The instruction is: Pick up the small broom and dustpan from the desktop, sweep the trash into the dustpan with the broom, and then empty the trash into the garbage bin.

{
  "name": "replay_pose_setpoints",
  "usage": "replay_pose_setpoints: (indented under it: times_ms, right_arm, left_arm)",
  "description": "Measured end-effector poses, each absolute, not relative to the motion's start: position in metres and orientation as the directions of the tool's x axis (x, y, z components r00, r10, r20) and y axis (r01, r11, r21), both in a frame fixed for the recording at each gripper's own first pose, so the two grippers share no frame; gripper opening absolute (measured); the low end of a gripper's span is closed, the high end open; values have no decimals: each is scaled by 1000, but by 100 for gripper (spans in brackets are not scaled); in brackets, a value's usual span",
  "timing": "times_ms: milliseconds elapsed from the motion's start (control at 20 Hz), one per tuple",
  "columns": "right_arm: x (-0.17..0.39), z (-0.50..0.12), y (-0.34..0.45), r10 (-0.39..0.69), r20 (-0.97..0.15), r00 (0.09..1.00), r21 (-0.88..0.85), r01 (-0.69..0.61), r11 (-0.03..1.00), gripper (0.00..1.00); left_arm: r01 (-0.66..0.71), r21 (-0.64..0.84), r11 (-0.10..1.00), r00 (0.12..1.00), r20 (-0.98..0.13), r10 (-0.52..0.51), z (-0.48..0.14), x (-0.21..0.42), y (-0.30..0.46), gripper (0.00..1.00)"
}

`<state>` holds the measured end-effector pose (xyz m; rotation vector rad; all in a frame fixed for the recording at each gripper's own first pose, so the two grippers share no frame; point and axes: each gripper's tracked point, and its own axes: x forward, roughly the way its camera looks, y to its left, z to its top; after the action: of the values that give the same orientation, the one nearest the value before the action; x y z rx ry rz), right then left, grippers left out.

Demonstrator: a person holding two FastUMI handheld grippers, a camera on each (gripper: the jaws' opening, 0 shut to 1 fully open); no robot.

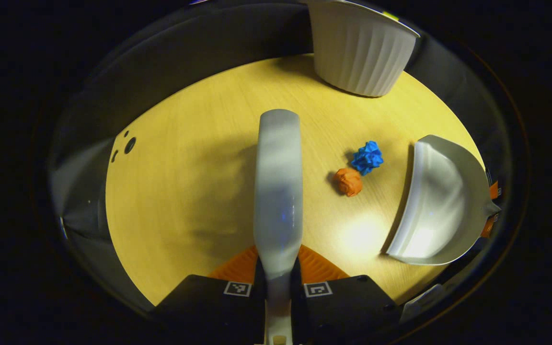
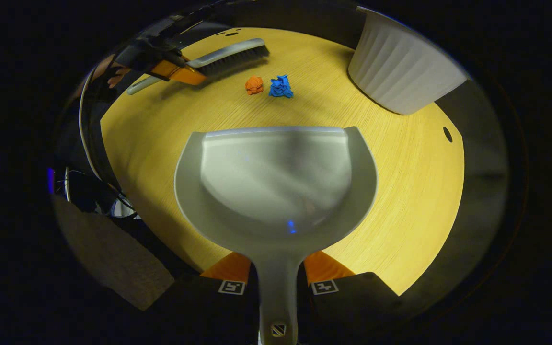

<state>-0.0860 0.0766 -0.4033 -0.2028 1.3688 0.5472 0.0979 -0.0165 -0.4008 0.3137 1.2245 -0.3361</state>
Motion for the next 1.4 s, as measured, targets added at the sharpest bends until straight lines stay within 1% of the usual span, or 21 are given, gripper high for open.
replay_pose_setpoints:
  times_ms: [150, 300, 500, 550, 600, 650, 700, 850, 1000, 1150, 1200, 1250, 1300, 1350, 1400]
  right_arm:
    - [-84, -406, 75, 251, -962, 107, 169, -488, 856, 35]
    - [-78, -410, 75, 252, -961, 117, 165, -489, 857, 35]
    - [-76, -410, 77, 263, -956, 128, 171, -486, 857, 35]
    - [-77, -412, 77, 264, -955, 132, 169, -491, 855, 38]
    - [-75, -412, 77, 265, -954, 143, 164, -492, 855, 35]
    - [-74, -415, 78, 266, -952, 150, 162, -490, 856, 38]
    - [-78, -417, 77, 270, -951, 150, 167, -485, 858, 35]
    - [-79, -423, 79, 287, -945, 158, 186, -462, 867, 35]
    - [-82, -429, 77, 285, -938, 196, 171, -454, 874, 35]
    - [-79, -438, 77, 286, -930, 231, 159, -448, 880, 35]
    - [-79, -436, 76, 285, -927, 245, 154, -444, 883, 35]
    - [-78, -434, 76, 287, -922, 259, 152, -439, 885, 38]
    - [-77, -432, 77, 290, -916, 277, 151, -431, 890, 38]
    - [-76, -430, 78, 293, -910, 292, 154, -418, 895, 35]
    - [-74, -430, 80, 295, -905, 307, 157, -403, 901, 35]
  left_arm:
    - [478, 45, 877, 258, -962, -91, -406, 98, -33, 25]
    - [533, -19, 846, 198, -969, -147, -406, 88, -57, 26]
    - [597, -151, 788, 77, -967, -243, -401, 58, -91, 25]
    - [611, -180, 771, 51, -963, -265, -398, 53, -101, 25]
    - [621, -205, 757, 27, -959, -282, -397, 48, -107, 25]
    - [627, -228, 744, 7, -954, -299, -395, 45, -112, 24]
    - [629, -255, 735, -13, -948, -318, -394, 43, -115, 25]
    - [599, -369, 710, -93, -913, -396, -375, 34, -131, 25]
    - [586, -393, 708, -104, -904, -415, -368, 34, -132, 25]
    - [562, -407, 720, -89, -895, -436, -355, 34, -131, 25]
    - [552, -418, 721, -83, -889, -451, -348, 35, -129, 24]
    - [543, -427, 723, -73, -882, -466, -341, 36, -126, 23]
    - [535, -432, 725, -58, -876, -479, -330, 37, -121, 24]
    - [526, -435, 731, -37, -871, -491, -320, 36, -116, 23]
    - [514, -439, 737, -16, -864, -504, -312, 35, -111, 24]
